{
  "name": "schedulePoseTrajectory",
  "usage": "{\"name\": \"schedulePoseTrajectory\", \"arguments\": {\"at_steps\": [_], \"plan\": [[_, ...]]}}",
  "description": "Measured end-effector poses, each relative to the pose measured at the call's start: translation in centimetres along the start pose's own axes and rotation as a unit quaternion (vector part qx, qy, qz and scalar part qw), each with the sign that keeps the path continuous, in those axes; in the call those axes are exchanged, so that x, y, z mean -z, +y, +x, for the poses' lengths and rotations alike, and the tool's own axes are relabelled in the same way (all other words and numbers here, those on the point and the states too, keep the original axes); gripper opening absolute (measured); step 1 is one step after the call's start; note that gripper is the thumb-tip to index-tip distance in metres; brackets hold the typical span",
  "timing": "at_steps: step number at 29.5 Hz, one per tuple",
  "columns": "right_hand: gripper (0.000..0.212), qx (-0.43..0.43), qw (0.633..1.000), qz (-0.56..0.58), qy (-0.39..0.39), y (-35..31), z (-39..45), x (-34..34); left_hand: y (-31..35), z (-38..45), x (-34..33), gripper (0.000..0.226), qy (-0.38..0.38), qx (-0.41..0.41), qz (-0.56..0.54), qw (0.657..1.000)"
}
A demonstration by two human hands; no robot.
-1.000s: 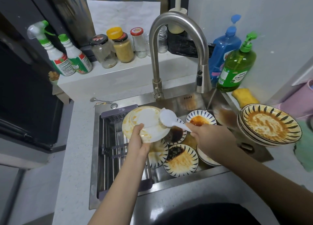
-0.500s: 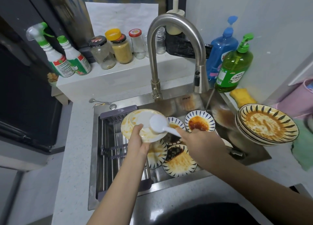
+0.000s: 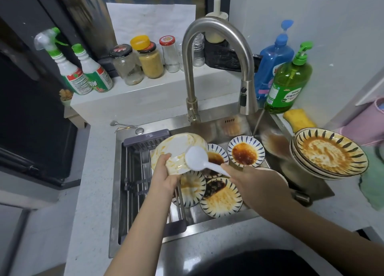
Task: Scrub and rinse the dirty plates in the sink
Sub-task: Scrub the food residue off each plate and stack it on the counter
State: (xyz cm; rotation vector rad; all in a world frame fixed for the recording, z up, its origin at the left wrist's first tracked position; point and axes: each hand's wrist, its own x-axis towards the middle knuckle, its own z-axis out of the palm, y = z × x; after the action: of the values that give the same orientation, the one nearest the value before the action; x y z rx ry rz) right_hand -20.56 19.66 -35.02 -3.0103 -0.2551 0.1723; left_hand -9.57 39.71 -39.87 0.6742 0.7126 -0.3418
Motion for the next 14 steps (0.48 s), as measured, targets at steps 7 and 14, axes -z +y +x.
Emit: {"name": "schedulePoseTrajectory", "arguments": {"at_steps": [7, 14], "plan": [[0.043, -0.055, 0.997, 0.049, 0.021, 3.2, 0.6, 0.7, 0.8, -0.6, 1.2, 0.015, -0.053, 0.016, 0.001, 0.998], [0.042, -0.065, 0.992, 0.112, 0.003, 3.6, 1.4, 0.9, 1.0, -1.1, 1.4, 0.015, -0.067, 0.026, 0.062, 0.995]]}}
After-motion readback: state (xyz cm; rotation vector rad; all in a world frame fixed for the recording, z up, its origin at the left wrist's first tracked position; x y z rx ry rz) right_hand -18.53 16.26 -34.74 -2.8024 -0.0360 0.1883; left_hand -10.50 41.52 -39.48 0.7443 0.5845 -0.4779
